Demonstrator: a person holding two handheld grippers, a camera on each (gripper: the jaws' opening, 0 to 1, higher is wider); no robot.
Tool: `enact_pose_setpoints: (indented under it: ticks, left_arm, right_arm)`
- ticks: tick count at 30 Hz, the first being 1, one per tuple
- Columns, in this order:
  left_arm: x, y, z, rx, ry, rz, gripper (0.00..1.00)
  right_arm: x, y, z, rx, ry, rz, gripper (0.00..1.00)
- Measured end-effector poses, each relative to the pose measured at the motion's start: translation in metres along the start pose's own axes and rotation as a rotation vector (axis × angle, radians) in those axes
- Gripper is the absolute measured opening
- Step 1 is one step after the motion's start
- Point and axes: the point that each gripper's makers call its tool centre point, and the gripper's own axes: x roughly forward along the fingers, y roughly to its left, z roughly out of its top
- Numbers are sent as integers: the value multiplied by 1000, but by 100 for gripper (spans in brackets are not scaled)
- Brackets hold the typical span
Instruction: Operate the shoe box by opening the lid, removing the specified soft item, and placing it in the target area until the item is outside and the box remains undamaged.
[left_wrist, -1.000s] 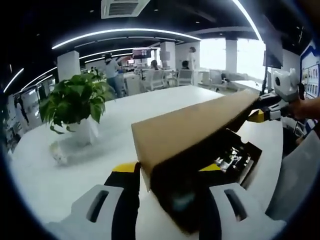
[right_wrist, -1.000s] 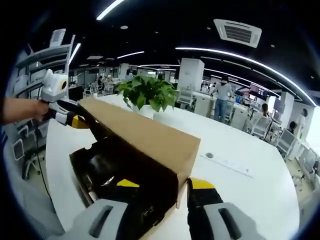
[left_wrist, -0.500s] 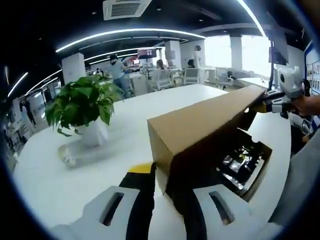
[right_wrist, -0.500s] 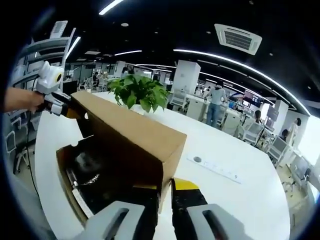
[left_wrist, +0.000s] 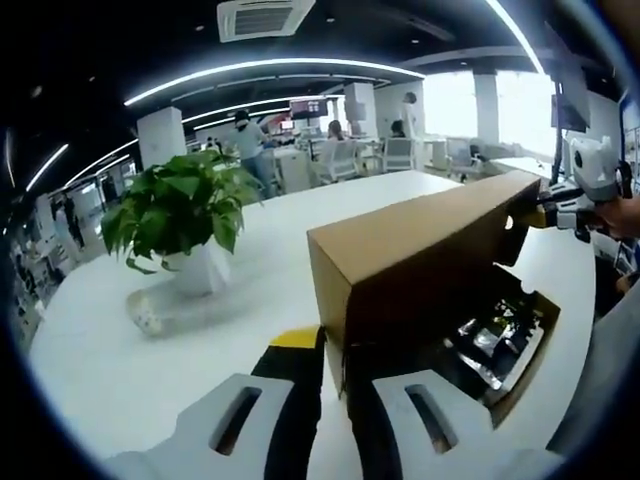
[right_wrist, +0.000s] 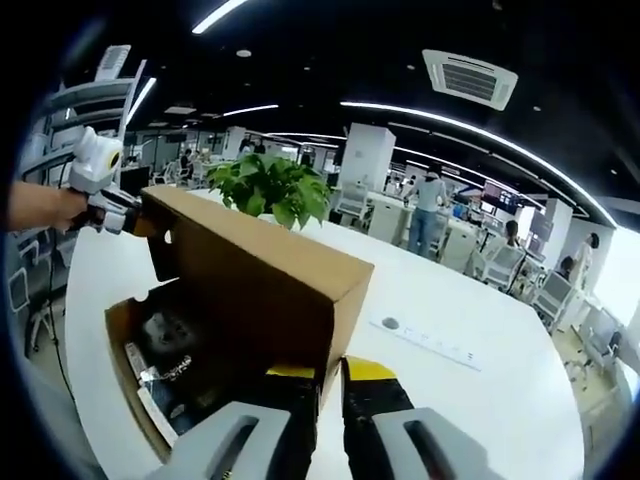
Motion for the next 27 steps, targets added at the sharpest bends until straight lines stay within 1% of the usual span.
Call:
enact_pose_setpoints:
  ticks: [8, 14, 16, 27]
  left_arm:
    - [3, 3, 1, -7, 2, 11, 4]
    - [5, 4, 2, -6, 4, 12, 4]
    - [5, 4, 3, -4, 4, 13, 4]
    - [10, 6, 6, 6, 9, 6, 4]
  right_arm:
    - [2, 4, -3, 12, 0, 6, 7]
    - [3, 8, -19, 9, 25, 8, 7]
    - [1, 8, -24, 22, 31, 9, 7]
    - [3, 9, -43, 36, 71, 4, 5]
